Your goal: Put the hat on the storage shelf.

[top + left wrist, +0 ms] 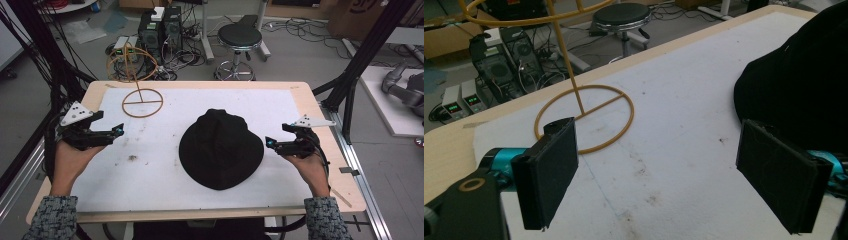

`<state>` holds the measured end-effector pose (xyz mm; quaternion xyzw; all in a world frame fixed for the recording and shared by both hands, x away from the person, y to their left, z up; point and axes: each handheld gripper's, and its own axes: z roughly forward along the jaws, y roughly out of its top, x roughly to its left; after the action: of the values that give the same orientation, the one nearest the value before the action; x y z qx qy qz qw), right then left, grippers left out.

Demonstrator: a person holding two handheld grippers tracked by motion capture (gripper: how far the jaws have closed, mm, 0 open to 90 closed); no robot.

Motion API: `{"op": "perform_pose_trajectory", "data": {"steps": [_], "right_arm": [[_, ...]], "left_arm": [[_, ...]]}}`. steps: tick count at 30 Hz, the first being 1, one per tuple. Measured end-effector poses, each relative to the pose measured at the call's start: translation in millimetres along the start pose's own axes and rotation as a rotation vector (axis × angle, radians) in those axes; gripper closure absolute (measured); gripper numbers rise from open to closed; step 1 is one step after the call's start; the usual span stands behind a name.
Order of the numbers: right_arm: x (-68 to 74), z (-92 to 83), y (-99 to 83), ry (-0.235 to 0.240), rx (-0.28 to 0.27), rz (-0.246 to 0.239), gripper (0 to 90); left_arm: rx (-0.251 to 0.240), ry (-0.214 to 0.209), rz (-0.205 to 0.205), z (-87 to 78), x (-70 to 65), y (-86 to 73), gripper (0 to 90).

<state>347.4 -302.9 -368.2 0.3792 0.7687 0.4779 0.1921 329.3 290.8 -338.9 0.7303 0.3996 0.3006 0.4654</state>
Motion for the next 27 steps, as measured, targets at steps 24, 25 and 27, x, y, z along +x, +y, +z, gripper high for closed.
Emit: {"op": "perform_pose_trajectory", "data": {"steps": [24,25,27], "right_arm": [[6.3,-0.4,10.5,0.017,-0.024,-0.014,12.1],[6.3,-0.4,10.5,0.017,-0.024,-0.014,12.1],[6.7,-0.6,12.1,0.022,-0.034,-0.018,13.2]], "left_arm": [[0.001,0.010,0.006,-5.5,0.5,-4.6,17.6],[0.005,0.012,0.004,-6.2,0.8,-5.0,17.6],[0.002,0.014,0.002,-7.2,1.1,-5.9,17.6]]}}
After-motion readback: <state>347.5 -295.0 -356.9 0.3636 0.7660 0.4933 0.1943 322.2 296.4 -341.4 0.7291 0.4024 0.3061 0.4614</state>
